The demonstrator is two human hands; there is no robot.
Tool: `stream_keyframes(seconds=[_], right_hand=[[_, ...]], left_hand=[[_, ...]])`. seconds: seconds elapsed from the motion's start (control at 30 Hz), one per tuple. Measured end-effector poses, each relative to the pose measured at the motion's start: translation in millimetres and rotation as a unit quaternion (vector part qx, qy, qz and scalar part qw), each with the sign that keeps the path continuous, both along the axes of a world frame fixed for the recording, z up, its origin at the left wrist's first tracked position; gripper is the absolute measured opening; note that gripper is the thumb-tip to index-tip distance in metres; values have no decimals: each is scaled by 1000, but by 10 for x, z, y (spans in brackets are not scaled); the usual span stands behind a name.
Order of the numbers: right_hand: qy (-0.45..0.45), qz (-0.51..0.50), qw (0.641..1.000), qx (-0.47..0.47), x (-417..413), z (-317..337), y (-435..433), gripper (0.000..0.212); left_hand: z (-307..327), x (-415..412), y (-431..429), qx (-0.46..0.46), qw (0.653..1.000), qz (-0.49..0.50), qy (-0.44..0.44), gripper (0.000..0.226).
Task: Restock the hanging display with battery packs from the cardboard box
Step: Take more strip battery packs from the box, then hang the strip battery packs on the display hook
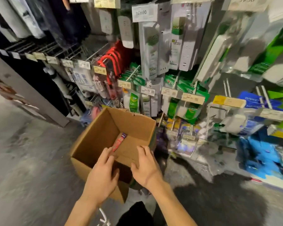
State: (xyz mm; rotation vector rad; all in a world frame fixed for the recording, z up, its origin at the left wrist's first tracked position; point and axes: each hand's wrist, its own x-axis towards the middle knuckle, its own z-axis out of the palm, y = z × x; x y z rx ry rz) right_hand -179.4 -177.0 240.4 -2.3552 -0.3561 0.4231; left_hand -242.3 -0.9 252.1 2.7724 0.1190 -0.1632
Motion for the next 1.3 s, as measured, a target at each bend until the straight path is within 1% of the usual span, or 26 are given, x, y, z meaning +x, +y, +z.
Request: stream_keyframes(seconds=[0.1, 0.17, 0.23, 0.37, 0.47, 0.53, 0.57, 0.63, 0.73, 0.83, 0.93, 0.97, 1.03, 1.1, 1.13, 1.17, 1.23, 1.27, 1.3], right_hand=[[-1, -14, 1000, 5, -129, -67, 151, 63], [21, -31, 999, -3, -144, -111, 243, 66], [52, -45, 998, -17, -85, -233, 332, 68], [80, -86, 992, -42, 250, -501, 676, 66], [100, -116, 984, -94, 525, -742, 1046, 65], [82, -133, 980, -122, 691, -1030, 1250, 66], [89, -136, 978, -130, 776, -1177, 1331, 68], [150, -143, 967, -149, 976, -1461, 1463, 74], [213, -176, 947, -162, 1158, -1981, 1548, 85], [283, -233, 912, -185, 1190, -2547, 1570, 98], [347, -278, 872, -205, 1252, -3046, 1481, 106], [353, -291, 866, -200, 1267, -3199, 1448, 109], [331, -315, 868, -193, 1282, -3482, 1393, 117], [303, -315, 870, -227, 1290, -3729, 1391, 128], [295, -314, 868, -246, 1301, -3822, 1406, 126], [290, -324, 861, -262, 1325, -3900, 1425, 116], [288, -343, 850, -278, 1413, -4018, 1442, 82], [284, -345, 844, -295, 1467, -4067, 1444, 69], [280, -345, 838, -317, 1518, -4096, 1446, 61]], left_hand=[[-72, 29, 195, -6, 1000, 1, 6, 50], [-147, 168, 328, -6, 1000, -9, 15, 51], [-268, 393, 453, 0, 999, -30, 21, 55], [-676, 1005, 737, 24, 996, -64, 52, 60], [-1126, 1427, 978, 14, 991, -76, 112, 60], [-1468, 1637, 1175, 29, 984, -72, 162, 64], [-1649, 1730, 1263, 41, 981, -79, 174, 64], [-2020, 1899, 1410, 46, 978, -95, 178, 70], [-2553, 2099, 1516, 54, 965, -93, 240, 84], [-3114, 2178, 1554, 81, 947, -106, 292, 87], [-3549, 2277, 1489, 55, 951, -63, 299, 87], [-3668, 2316, 1455, 41, 955, -50, 290, 88], [-3889, 2368, 1397, 21, 964, -38, 262, 93], [-4083, 2378, 1375, 37, 969, -31, 241, 95], [-4146, 2374, 1373, 60, 969, -31, 238, 91], [-4176, 2374, 1370, 88, 967, -35, 238, 83], [-4226, 2401, 1371, 131, 962, -34, 238, 68], [-4240, 2434, 1373, 139, 961, -18, 240, 64], [-4259, 2472, 1378, 145, 959, 1, 243, 62]])
